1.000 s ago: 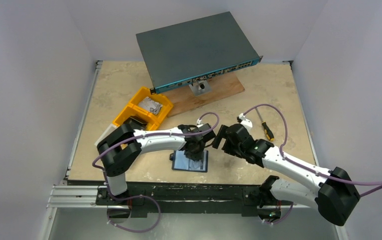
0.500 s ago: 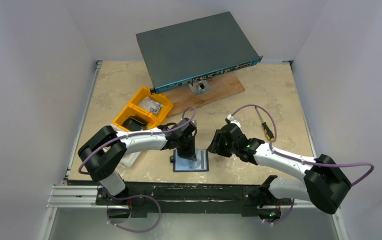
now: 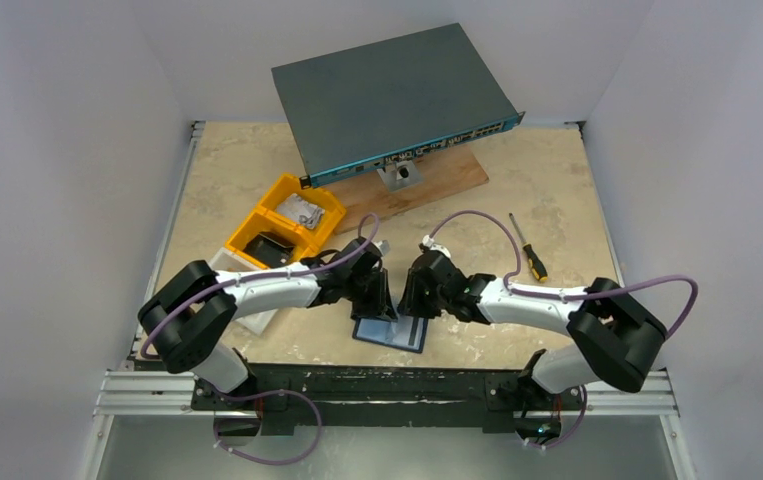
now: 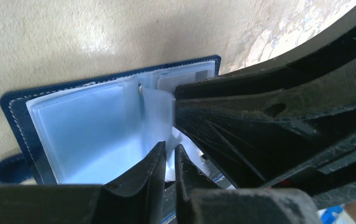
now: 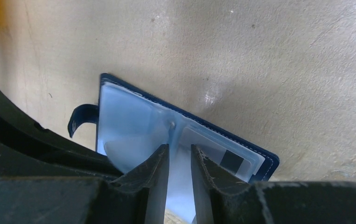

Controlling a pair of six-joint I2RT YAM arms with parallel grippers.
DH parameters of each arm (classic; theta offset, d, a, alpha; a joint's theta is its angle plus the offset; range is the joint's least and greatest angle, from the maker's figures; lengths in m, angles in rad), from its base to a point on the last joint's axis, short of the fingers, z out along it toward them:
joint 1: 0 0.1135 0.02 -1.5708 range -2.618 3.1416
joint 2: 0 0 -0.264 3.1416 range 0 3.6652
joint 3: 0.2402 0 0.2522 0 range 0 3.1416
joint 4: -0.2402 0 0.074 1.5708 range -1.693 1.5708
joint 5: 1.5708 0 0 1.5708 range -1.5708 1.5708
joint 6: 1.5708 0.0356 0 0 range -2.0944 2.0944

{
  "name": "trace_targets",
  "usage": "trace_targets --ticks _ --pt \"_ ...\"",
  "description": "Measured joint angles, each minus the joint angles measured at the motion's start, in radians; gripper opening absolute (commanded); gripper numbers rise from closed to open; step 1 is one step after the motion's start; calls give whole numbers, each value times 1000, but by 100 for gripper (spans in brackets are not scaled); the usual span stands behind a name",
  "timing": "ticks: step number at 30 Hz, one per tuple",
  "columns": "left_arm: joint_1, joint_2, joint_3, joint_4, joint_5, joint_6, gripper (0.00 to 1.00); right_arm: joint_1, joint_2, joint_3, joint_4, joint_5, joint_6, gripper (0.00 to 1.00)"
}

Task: Take the credit cards out of the card holder
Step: Remove the credit card from the card holder.

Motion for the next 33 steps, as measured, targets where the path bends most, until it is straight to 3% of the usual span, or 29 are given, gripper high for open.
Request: trace_targets --ticks 3,6,17,25,33 --pt "1 -8 -10 -5 -2 5 29 1 24 2 17 -13 2 24" --pt "1 -40 -10 -32 -20 8 33 3 32 5 32 -27 2 24" --pt "14 -364 -11 -295 -225 57 35 50 43 21 58 -74 -2 23" --pt "31 -386 -56 -357 -253 61 34 83 170 89 89 -82 0 20" --pt "34 -351 -52 -359 -249 82 34 83 185 104 106 -95 6 23"
